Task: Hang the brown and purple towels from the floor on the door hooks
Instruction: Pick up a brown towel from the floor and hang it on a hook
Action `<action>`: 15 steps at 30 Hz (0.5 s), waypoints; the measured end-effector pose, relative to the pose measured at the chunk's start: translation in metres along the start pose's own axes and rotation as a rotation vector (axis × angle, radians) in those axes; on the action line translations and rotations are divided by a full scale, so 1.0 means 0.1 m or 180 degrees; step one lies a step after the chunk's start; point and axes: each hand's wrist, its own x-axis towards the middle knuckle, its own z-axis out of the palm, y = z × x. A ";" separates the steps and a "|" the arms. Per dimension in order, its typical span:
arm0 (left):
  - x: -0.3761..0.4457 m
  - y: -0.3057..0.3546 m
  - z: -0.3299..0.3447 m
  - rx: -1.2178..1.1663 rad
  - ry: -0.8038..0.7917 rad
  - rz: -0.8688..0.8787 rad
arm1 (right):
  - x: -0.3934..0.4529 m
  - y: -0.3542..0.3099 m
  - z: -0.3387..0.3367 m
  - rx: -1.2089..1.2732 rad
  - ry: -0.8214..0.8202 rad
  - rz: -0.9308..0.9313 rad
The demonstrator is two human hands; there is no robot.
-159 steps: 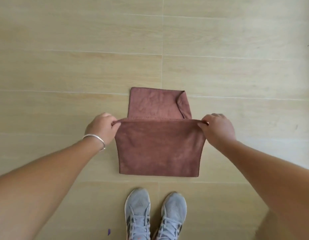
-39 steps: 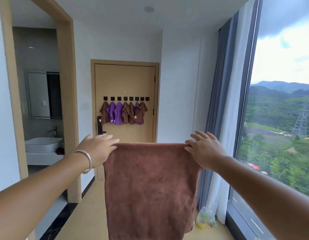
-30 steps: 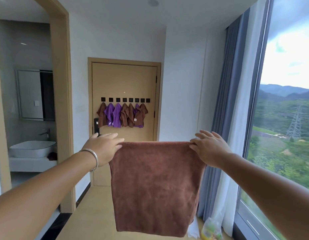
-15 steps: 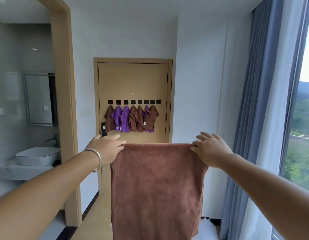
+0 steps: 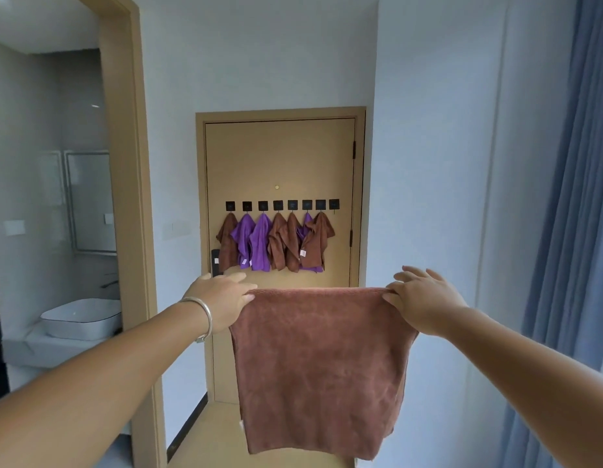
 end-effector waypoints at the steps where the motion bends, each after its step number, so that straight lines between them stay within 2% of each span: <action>1: 0.14 -0.02 0.09 -0.0015 0.0006 0.0002 | 0.14 0.01 0.09 -0.0005 -0.0009 -0.0015; 6: 0.86 -0.22 0.52 -0.0149 -0.0100 0.0018 | 0.82 0.03 0.46 0.0038 -0.0053 0.0045; 11: 1.71 -0.51 0.97 -0.0213 0.0196 0.0225 | 1.61 0.02 0.77 -0.0032 -0.0096 0.0125; 15: 2.45 -0.81 1.24 -0.0210 0.0179 0.0203 | 2.34 0.00 0.89 -0.0137 -0.0058 0.0182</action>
